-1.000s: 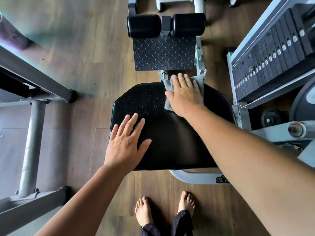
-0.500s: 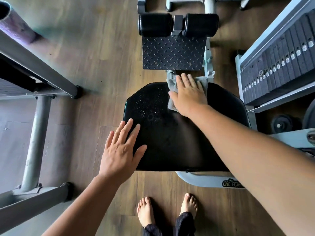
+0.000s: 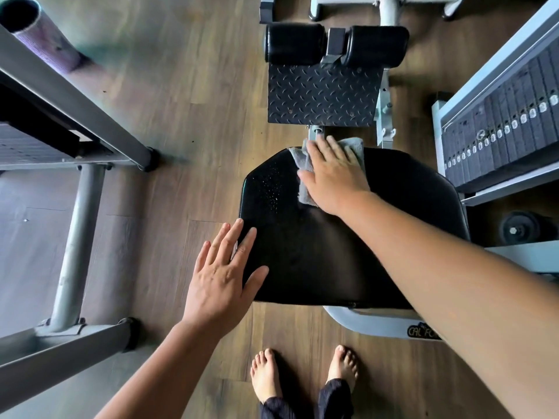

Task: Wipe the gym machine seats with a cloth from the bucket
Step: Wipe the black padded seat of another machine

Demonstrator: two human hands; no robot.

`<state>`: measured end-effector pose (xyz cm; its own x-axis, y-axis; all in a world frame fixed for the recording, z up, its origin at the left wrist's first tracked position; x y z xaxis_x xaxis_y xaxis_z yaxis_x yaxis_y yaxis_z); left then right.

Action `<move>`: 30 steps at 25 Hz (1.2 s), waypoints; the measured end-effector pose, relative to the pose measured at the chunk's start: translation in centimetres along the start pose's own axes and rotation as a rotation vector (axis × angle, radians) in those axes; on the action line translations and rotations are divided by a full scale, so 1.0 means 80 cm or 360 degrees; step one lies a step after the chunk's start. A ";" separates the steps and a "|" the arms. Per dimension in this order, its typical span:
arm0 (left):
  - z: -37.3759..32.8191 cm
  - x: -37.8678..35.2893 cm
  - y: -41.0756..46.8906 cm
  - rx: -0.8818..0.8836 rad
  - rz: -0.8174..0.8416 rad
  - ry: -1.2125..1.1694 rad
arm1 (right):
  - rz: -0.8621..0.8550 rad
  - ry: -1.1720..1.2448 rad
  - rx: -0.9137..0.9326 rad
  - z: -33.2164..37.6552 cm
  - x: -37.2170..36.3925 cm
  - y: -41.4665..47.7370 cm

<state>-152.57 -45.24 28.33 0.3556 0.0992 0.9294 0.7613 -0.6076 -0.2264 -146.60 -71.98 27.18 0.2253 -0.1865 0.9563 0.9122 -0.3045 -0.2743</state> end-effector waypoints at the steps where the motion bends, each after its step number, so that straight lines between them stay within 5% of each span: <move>1: 0.003 0.000 -0.003 0.0006 -0.0009 -0.0012 | -0.0012 0.0010 -0.0077 0.015 0.001 0.013; 8: 0.012 -0.004 -0.015 -0.0038 -0.0028 -0.0053 | 0.0043 0.0009 0.0767 0.110 -0.027 -0.142; 10: 0.015 -0.004 -0.018 -0.0036 -0.0024 -0.0063 | 0.0035 -0.0070 0.0685 0.079 -0.022 -0.096; 14: 0.018 -0.005 -0.031 -0.0039 -0.0035 -0.0072 | -0.0012 0.0038 0.0023 0.058 0.004 0.032; 18: 0.020 -0.005 -0.041 -0.0055 -0.0065 -0.0105 | 0.0014 0.0002 0.0497 0.161 -0.019 -0.043; 21: 0.020 -0.007 -0.048 -0.0087 -0.0047 -0.0102 | 0.0073 -0.0018 0.0900 0.147 -0.024 -0.100; 27: 0.027 -0.014 -0.056 -0.0032 0.0006 -0.0064 | -0.0038 0.0019 -0.0028 0.066 0.000 0.025; 30: 0.024 -0.014 -0.056 -0.0028 -0.0018 -0.0122 | -0.0049 0.0020 0.0337 0.142 -0.019 -0.059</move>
<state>-155.34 -41.09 27.75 0.3881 0.1657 0.9066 0.7559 -0.6200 -0.2103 -147.38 -59.64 28.22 0.1929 -0.1919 0.9623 0.9705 -0.1073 -0.2160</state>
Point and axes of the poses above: each hand's wrist, its own y-axis towards the middle knuckle, its own x-axis out of the back of the hand, z = x × y, the point moved 8 cm from there along y, towards the middle knuckle, and after that the axes turned 1 degree about -x, right-handed, at the moved point
